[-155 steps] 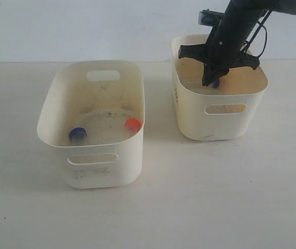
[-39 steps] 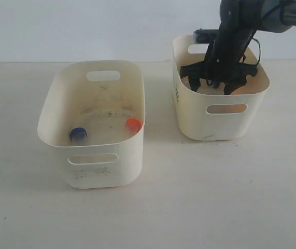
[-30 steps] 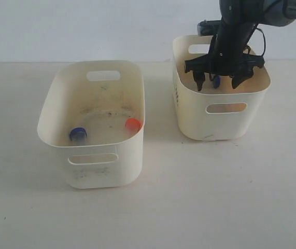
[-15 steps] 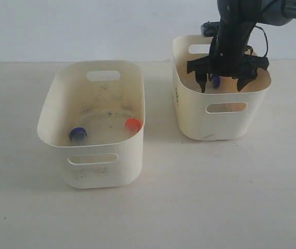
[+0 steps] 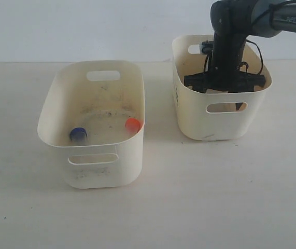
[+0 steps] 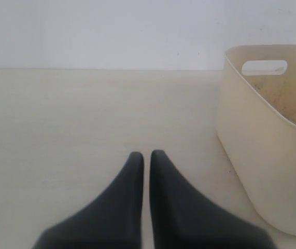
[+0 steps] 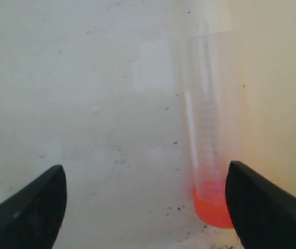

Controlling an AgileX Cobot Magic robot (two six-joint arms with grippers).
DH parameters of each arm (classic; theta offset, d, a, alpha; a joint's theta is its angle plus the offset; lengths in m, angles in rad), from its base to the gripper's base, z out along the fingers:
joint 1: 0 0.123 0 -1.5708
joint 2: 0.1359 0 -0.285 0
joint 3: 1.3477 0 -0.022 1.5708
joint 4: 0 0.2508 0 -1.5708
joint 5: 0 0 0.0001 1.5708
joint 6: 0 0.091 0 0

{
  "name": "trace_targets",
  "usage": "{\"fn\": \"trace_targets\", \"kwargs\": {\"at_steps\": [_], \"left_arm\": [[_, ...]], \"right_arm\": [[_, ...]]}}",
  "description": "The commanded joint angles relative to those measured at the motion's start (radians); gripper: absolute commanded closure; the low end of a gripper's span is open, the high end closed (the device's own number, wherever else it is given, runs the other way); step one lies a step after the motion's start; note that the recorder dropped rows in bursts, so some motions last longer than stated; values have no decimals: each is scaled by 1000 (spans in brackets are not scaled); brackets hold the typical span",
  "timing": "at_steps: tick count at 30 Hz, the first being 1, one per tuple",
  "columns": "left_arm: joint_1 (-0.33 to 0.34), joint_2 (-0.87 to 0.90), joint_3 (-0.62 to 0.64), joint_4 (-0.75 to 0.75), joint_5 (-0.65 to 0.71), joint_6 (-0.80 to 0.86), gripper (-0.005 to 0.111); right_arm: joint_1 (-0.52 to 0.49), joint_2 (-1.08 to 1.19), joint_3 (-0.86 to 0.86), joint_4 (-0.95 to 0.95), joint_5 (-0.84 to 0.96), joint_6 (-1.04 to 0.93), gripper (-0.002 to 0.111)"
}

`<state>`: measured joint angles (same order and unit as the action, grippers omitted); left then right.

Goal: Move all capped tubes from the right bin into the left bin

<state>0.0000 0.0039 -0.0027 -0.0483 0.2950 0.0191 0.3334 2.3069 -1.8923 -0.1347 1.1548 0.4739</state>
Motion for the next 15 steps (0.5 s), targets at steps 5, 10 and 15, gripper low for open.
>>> {"fn": "trace_targets", "kwargs": {"at_steps": [5, 10, 15], "left_arm": [[-4, -4, 3, -9, 1, -2, 103], [-4, -4, 3, -9, 1, -2, 103], [-4, -4, 3, -9, 1, -2, 103]], "right_arm": [[-34, 36, 8, 40, 38, -21, 30], [-34, 58, 8, 129, -3, -85, 30], [-34, 56, 6, 157, -52, -129, 30]]}}
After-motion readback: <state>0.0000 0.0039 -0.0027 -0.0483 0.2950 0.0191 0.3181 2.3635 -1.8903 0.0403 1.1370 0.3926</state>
